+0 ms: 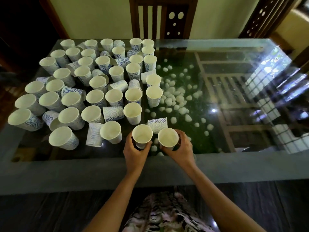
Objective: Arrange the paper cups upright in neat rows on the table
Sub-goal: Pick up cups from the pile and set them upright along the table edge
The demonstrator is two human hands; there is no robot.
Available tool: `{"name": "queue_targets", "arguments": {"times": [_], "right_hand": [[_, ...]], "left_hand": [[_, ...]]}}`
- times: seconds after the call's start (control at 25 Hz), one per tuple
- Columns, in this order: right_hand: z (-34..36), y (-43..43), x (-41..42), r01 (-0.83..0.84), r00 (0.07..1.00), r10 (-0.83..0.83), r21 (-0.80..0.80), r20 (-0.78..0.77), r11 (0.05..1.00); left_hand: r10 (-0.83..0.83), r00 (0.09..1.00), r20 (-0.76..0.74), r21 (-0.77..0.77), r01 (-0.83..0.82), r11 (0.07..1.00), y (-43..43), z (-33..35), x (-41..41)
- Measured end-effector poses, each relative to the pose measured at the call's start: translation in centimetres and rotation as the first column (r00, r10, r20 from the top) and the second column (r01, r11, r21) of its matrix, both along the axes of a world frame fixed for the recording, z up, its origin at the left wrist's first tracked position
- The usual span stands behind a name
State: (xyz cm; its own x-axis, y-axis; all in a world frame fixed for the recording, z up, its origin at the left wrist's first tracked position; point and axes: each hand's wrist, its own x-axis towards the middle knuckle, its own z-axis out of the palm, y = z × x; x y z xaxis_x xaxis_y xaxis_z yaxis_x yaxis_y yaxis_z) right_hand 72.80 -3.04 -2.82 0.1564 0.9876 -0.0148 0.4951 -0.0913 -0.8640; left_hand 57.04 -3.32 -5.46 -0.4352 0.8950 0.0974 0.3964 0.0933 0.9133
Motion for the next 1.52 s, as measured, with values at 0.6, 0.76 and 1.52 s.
{"name": "queue_targets", "arguments": {"times": [0.6, 0.76, 1.52], "right_hand": [[2.2, 4.1, 1.3, 0.033, 0.983, -0.059, -0.151, -0.172, 0.988], [2.8, 8.2, 0.7, -0.076, 0.997, 0.083, -0.327, 0.008, 0.942], [1.8, 8.5, 1.7, -0.543, 0.782, 0.397, 0.212, 0.481, 0.813]], "left_hand": [[-0.014, 0.998, 0.054, 0.004, 0.014, 1.000, 0.3, -0.3, -0.1], [-0.006, 0.999, 0.045, 0.014, 0.006, 1.000, 0.8, 0.0, 0.2], [0.050, 0.998, 0.029, -0.022, -0.049, 0.999, 1.8, 0.4, 1.0]]}}
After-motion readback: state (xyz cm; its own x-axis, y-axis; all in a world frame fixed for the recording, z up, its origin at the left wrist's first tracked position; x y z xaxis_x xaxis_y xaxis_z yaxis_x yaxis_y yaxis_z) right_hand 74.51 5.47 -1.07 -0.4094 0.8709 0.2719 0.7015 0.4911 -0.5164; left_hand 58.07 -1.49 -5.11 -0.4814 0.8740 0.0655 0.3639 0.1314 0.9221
